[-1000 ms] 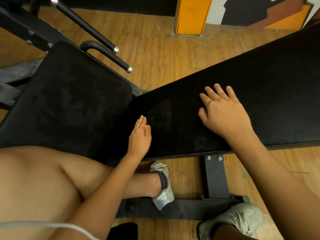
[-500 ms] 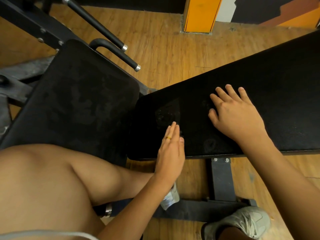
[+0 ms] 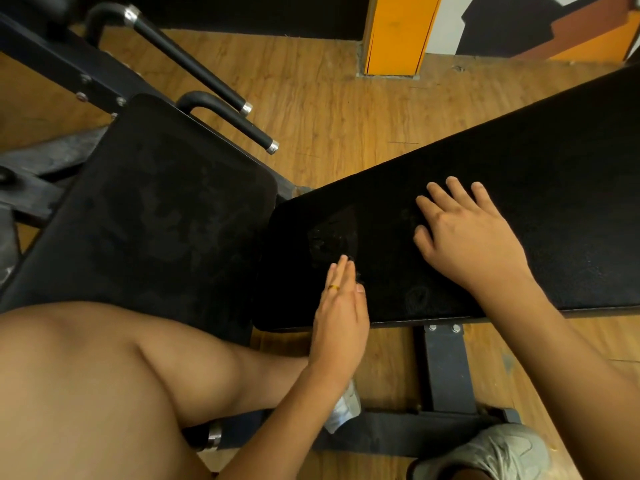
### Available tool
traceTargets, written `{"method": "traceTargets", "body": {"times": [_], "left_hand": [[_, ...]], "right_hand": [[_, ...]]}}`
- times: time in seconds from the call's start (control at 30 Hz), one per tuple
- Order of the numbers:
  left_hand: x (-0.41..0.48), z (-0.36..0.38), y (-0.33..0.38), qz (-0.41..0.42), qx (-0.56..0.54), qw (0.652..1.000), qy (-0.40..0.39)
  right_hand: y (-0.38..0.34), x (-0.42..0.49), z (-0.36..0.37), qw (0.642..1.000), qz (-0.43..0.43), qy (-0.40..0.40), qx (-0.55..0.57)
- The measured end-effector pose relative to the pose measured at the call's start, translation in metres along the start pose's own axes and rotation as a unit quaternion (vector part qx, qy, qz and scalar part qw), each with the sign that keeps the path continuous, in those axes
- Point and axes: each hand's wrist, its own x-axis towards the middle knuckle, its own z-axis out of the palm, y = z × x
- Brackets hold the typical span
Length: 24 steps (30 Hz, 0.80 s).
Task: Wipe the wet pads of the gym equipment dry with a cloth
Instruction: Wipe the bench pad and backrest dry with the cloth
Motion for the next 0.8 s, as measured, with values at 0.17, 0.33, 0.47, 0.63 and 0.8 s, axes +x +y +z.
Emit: {"method": "traceTargets", "body": {"times": [0.17,0.33,0.47,0.63,0.8], "left_hand": [[0.026,-0.022,-0.045,-0.128,0.025,0.991,0.033],[0.028,-0.017,-0.03,-0.115,0.041,0.992,0.028],[0.028,-0.005,0.001,-0.016,0.046,0.999,0.0],[0.031,-0.006,0.008,0.084,0.089,0.991,-0.046],[0.031,-0.01,-0.001,0.122,0.081,0.988,-0.058]], "right_hand": [[0.0,0.0,-0.001,1.0,0.0,-0.001,0.009],[-0.001,0.0,0.0,1.0,-0.001,-0.003,0.011],[-0.002,0.001,-0.001,1.0,0.004,-0.004,0.01],[-0.002,0.001,0.0,1.0,0.001,-0.002,0.007],[-0.002,0.0,-0.001,1.0,0.003,-0.002,0.005]]}}
